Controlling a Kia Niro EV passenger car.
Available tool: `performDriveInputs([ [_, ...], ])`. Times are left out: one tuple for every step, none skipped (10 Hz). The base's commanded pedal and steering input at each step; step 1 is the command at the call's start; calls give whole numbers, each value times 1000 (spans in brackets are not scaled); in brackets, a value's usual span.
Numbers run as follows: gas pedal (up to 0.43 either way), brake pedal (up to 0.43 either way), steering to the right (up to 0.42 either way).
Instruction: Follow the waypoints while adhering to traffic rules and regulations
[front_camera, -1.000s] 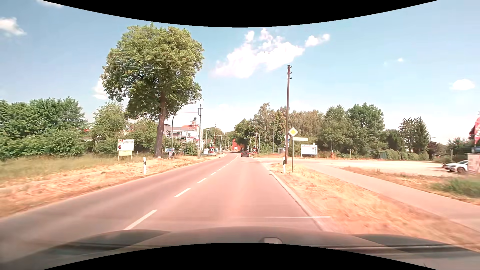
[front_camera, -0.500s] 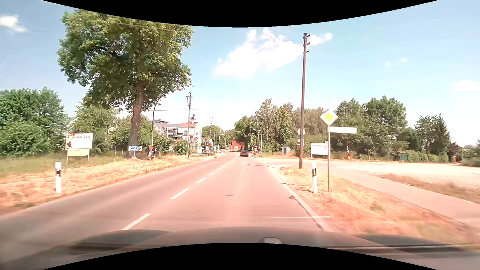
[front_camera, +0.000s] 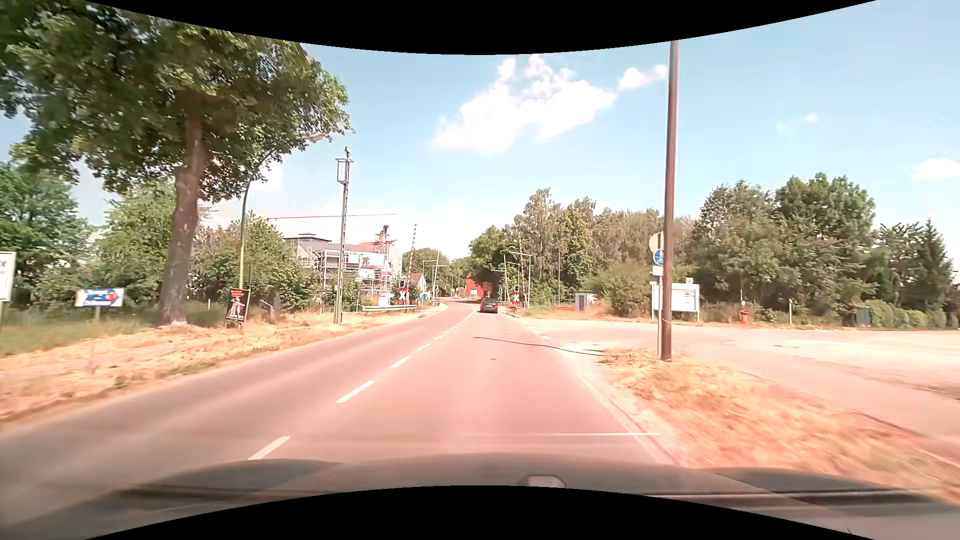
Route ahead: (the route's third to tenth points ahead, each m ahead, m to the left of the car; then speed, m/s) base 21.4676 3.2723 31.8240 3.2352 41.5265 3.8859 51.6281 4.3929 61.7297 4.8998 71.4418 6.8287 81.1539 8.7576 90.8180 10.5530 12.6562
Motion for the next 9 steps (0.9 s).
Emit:
performDriveInputs([
  [87, 0, -6],
  [79, 0, -6],
  [79, 0, -6],
  [79, 0, -6],
  [79, 0, -6],
  [79, 0, -6],
  [79, 0, -6],
  [79, 0, -6],
  [79, 0, -6],
])
